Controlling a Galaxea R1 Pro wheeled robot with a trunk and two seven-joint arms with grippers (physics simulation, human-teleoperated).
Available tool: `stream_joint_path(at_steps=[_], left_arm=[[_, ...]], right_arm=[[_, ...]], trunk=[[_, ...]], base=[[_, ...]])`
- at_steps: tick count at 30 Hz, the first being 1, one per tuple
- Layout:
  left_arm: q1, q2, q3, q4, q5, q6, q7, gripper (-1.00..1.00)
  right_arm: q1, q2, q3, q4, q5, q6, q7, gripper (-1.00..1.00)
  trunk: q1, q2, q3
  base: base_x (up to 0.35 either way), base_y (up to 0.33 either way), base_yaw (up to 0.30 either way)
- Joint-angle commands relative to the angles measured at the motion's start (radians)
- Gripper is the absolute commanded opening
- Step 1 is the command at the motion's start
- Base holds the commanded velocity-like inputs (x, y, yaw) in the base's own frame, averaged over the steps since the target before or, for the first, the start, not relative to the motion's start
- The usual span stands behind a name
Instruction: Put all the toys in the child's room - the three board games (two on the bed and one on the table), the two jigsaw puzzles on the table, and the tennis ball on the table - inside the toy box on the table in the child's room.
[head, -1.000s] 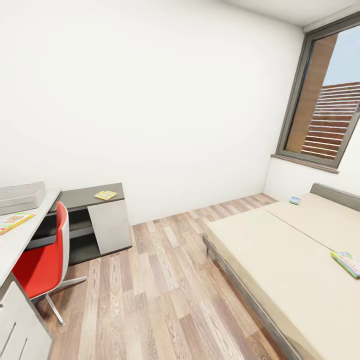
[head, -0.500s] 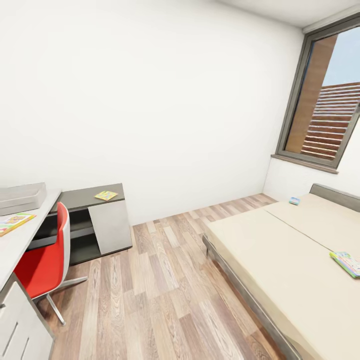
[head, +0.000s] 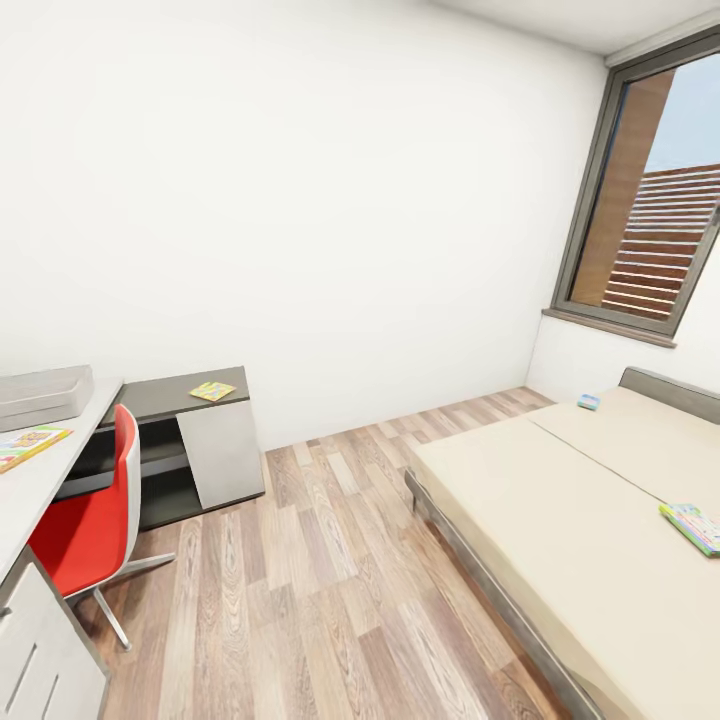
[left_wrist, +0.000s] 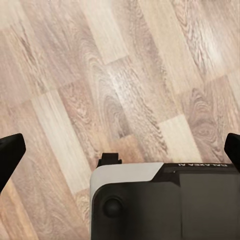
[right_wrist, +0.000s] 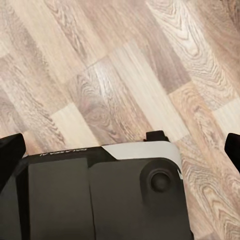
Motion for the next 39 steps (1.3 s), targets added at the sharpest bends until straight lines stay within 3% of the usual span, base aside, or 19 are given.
stream_joint_path(at_steps=[1, 23, 39], left_arm=[[0.000, 0.000, -0.001, -0.002, 0.001, 0.004, 0.003, 1.00], [0.000, -0.001, -0.013, 0.054, -0.006, -0.092, 0.003, 1.00], [0.000, -0.002, -0.013, 0.056, -0.006, -0.105, 0.003, 1.00]], right_arm=[[0.000, 0.000, -0.005, 0.000, -0.010, -0.005, 0.001, 1.00], [0.002, 0.004, -0.012, -0.003, -0.020, -0.005, -0.005, 1.00], [0.002, 0.011, -0.010, -0.003, -0.019, -0.007, -0.008, 1.00]], trunk=[[0.000, -0.001, -0.001], [0.000, -0.001, -0.001], [0.000, -0.001, -0.001]], base=[[0.000, 0.000, 0.000], [0.022, -0.102, 0.000], [0.063, -0.169, 0.000]])
